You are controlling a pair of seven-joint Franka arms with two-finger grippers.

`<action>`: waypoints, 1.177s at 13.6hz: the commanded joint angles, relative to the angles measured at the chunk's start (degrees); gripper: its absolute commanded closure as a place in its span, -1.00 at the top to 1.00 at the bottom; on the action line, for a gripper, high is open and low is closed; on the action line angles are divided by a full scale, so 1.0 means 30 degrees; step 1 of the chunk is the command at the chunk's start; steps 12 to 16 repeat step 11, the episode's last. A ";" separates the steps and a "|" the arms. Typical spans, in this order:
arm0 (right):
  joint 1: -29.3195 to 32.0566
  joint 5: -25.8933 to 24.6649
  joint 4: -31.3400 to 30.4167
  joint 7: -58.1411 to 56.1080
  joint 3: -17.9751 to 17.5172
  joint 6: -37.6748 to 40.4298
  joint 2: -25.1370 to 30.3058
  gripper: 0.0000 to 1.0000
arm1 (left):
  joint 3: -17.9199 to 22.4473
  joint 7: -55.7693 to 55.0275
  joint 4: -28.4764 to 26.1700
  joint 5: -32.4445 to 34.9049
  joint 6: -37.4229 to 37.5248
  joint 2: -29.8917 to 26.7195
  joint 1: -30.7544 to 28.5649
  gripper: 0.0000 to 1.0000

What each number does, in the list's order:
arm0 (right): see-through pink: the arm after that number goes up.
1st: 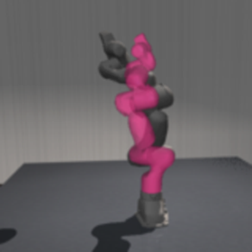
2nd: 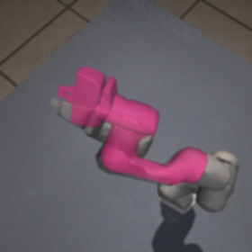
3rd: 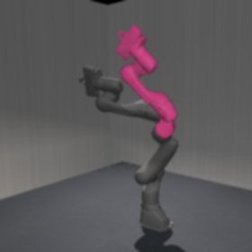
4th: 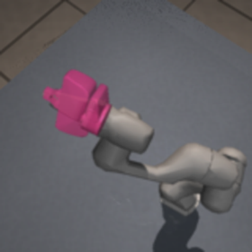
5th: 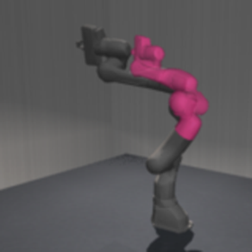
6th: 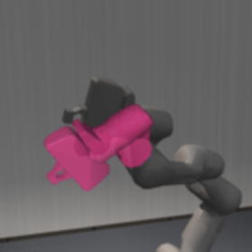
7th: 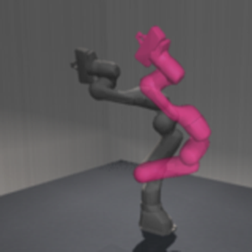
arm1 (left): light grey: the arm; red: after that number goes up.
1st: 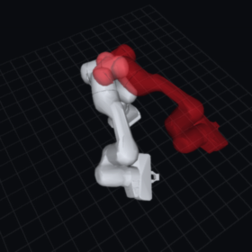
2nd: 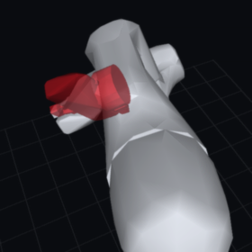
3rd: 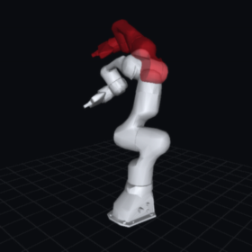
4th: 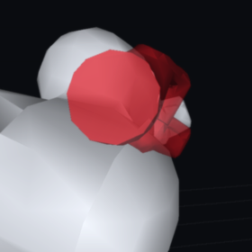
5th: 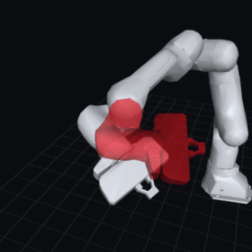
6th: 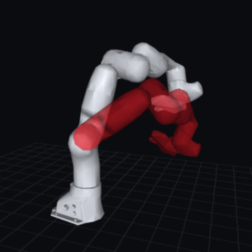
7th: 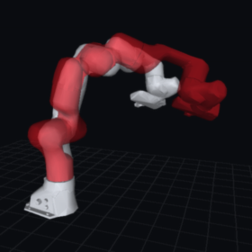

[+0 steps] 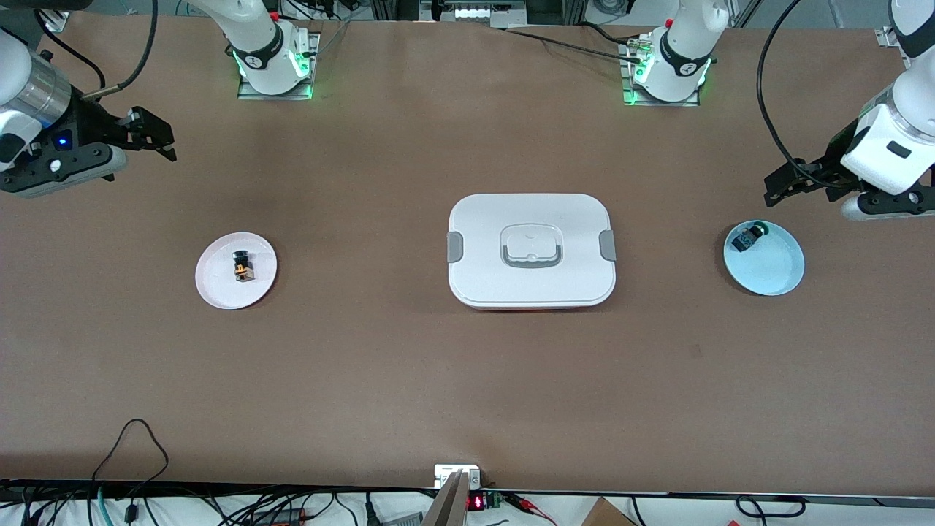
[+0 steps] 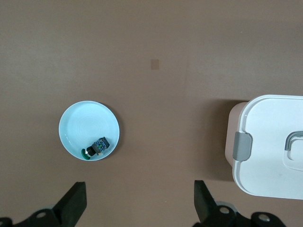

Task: Transfer orange switch to right arm and place

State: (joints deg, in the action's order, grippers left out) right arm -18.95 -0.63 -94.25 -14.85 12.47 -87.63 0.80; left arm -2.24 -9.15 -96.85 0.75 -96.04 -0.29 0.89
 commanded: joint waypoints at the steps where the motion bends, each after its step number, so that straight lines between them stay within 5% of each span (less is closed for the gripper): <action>1: 0.0456 0.0004 0.0509 -0.0353 -0.0726 0.0442 -0.0209 1.00 | -0.0013 -0.0172 0.0349 -0.0044 0.0401 -0.0020 0.0085 1.00; 16: 0.0281 0.0180 0.1445 -0.0235 -0.0728 0.0382 -0.0619 1.00 | 0.0016 -0.0172 0.0349 -0.0044 0.0430 -0.0020 0.0085 1.00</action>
